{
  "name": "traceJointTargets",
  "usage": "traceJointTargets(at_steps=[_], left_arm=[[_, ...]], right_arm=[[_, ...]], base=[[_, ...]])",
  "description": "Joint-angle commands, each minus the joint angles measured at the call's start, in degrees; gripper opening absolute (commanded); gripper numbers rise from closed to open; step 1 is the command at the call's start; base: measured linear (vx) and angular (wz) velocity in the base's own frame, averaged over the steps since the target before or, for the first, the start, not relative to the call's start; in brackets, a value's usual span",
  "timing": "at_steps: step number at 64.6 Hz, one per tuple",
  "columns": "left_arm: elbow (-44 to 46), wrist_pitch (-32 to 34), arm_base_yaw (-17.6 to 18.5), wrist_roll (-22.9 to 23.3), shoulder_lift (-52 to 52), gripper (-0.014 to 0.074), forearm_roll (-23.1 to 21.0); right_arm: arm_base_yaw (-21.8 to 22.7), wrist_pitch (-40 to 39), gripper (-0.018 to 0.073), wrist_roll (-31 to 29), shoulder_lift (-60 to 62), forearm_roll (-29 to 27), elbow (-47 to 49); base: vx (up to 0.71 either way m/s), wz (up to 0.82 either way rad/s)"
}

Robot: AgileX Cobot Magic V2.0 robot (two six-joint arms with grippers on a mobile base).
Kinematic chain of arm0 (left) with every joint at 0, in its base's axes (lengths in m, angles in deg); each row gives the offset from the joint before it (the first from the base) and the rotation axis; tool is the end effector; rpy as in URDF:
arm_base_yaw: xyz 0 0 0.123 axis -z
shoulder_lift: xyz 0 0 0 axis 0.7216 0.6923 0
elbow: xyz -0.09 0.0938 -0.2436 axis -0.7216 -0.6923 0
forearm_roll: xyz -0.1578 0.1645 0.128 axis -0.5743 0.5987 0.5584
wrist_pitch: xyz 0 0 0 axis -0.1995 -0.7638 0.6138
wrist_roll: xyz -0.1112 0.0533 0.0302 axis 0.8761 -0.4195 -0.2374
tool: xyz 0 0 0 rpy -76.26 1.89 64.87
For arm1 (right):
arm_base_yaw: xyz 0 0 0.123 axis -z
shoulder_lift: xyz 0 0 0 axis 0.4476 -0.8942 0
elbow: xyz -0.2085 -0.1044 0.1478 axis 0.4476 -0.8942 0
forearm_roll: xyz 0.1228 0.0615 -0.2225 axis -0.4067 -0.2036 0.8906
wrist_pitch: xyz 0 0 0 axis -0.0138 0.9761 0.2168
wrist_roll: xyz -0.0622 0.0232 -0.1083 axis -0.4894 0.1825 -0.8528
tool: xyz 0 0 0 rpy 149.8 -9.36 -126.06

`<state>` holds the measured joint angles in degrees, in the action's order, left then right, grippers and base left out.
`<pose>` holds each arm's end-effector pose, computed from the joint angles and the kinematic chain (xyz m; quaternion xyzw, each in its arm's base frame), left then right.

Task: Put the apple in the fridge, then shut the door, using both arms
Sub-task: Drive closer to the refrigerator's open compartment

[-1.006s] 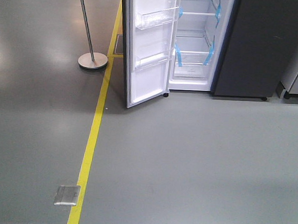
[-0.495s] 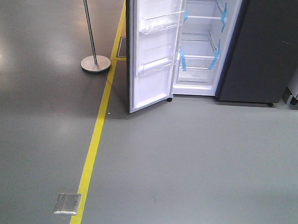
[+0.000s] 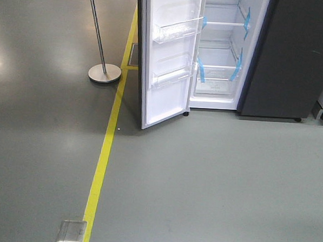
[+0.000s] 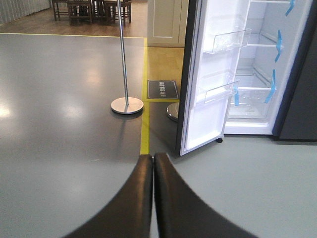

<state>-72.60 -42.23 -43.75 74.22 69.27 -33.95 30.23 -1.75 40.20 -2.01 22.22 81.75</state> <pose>0.1095 0.0031 0.1761 -0.0575 0.7645 -0.0360 0.6410 0.1202 0.0032 0.3025 -0.0167 0.8846 0.0099 0.4659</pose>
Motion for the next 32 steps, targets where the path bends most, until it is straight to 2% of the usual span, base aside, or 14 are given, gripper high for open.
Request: traceJointTargets(at_steps=[1, 32], left_arm=[[-1.21, 3.69, 0.31, 0.39, -0.81, -0.0005, 0.17], [-1.21, 3.69, 0.31, 0.39, -0.81, -0.0005, 0.17]], right_arm=[[0.14, -4.02, 0.0188, -0.12, -0.37, 0.01, 1.61], [0.14, -4.02, 0.0188, -0.12, -0.37, 0.01, 1.61]], base=[[0.12, 0.02], [0.11, 0.02]])
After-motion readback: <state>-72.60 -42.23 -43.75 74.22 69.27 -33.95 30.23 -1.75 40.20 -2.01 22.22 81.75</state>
